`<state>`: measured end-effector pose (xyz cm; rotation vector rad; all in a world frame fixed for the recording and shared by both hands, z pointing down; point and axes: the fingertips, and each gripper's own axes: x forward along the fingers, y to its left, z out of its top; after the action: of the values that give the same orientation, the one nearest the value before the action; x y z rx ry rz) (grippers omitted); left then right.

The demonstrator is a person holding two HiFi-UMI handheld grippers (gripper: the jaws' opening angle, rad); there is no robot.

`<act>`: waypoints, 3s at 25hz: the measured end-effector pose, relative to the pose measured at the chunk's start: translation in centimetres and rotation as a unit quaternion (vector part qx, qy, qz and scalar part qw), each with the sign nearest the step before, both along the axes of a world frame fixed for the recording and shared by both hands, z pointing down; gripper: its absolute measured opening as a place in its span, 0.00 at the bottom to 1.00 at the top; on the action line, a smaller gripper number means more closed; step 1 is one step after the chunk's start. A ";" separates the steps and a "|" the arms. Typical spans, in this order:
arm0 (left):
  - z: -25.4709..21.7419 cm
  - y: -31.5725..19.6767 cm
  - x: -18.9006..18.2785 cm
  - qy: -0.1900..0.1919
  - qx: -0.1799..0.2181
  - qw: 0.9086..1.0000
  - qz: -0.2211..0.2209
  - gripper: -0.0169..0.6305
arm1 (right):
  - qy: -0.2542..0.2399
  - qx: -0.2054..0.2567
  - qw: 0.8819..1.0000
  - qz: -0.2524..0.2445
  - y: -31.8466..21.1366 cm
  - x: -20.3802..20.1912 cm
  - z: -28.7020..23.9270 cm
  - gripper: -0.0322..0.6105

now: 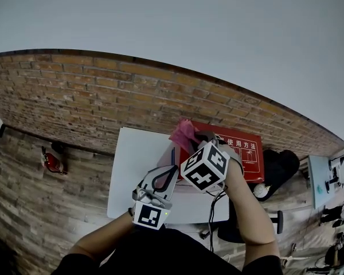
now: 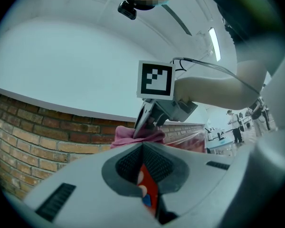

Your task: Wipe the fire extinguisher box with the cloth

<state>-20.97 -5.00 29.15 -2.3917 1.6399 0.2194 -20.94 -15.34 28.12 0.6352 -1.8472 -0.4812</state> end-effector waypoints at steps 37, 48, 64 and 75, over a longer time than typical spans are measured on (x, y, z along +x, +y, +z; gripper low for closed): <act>0.1 0.0 0.2 -0.009 -0.001 1.000 0.001 0.06 | -0.110 -0.149 0.982 0.027 7.0 1.9 0.7 0.14; 0.1 0.0 0.4 -0.016 -0.001 1.000 -0.003 0.06 | -0.133 -0.159 0.977 0.044 6.3 3.8 0.7 0.15; 0.1 0.0 0.5 -0.024 -0.005 1.000 -0.010 0.06 | -0.144 -0.151 0.975 0.072 4.9 7.2 0.7 0.15; 0.0 -0.1 0.6 -0.034 -0.002 0.999 -0.014 0.06 | -0.142 -0.142 0.975 0.092 3.8 9.8 0.8 0.15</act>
<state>-20.34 -5.06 29.20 -2.3509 1.6437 0.1286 -11.11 -11.57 28.89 0.6969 -2.0518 0.0020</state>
